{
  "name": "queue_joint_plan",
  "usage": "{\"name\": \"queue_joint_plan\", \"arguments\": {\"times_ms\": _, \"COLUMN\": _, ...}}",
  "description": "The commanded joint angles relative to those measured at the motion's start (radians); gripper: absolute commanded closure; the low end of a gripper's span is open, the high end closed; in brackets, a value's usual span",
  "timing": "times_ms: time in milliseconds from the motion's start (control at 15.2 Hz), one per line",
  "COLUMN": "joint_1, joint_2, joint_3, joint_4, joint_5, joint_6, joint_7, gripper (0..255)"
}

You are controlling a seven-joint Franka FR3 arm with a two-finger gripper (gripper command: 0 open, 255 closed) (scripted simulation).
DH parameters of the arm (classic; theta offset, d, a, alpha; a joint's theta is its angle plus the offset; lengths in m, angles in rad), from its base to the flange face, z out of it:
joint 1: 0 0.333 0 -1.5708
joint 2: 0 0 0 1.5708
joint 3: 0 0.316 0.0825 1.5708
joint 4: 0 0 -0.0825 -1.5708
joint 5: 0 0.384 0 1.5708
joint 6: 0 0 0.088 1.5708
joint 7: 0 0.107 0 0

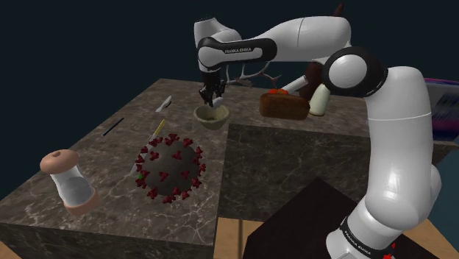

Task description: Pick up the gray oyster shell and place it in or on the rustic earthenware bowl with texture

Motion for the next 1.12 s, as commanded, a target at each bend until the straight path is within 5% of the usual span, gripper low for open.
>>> {"name": "queue_joint_plan", "arguments": {"times_ms": 0, "joint_1": -0.004, "joint_2": 0.002, "joint_3": -0.001, "joint_4": -0.030, "joint_5": -0.003, "joint_6": 0.032, "joint_7": 0.007, "gripper": 255}}
{"name": "queue_joint_plan", "arguments": {"times_ms": 528, "joint_1": -0.004, "joint_2": 0.002, "joint_3": -0.001, "joint_4": -0.030, "joint_5": -0.003, "joint_6": 0.032, "joint_7": 0.007, "gripper": 255}}
{"name": "queue_joint_plan", "arguments": {"times_ms": 594, "joint_1": -0.004, "joint_2": 0.002, "joint_3": -0.001, "joint_4": -0.030, "joint_5": -0.003, "joint_6": 0.032, "joint_7": 0.007, "gripper": 0}}
{"name": "queue_joint_plan", "arguments": {"times_ms": 924, "joint_1": -0.004, "joint_2": 0.002, "joint_3": -0.001, "joint_4": -0.030, "joint_5": -0.003, "joint_6": 0.032, "joint_7": 0.007, "gripper": 0}}
{"name": "queue_joint_plan", "arguments": {"times_ms": 1056, "joint_1": 0.011, "joint_2": 0.002, "joint_3": 0.002, "joint_4": 0.036, "joint_5": 0.000, "joint_6": -0.033, "joint_7": 0.000, "gripper": 0}}
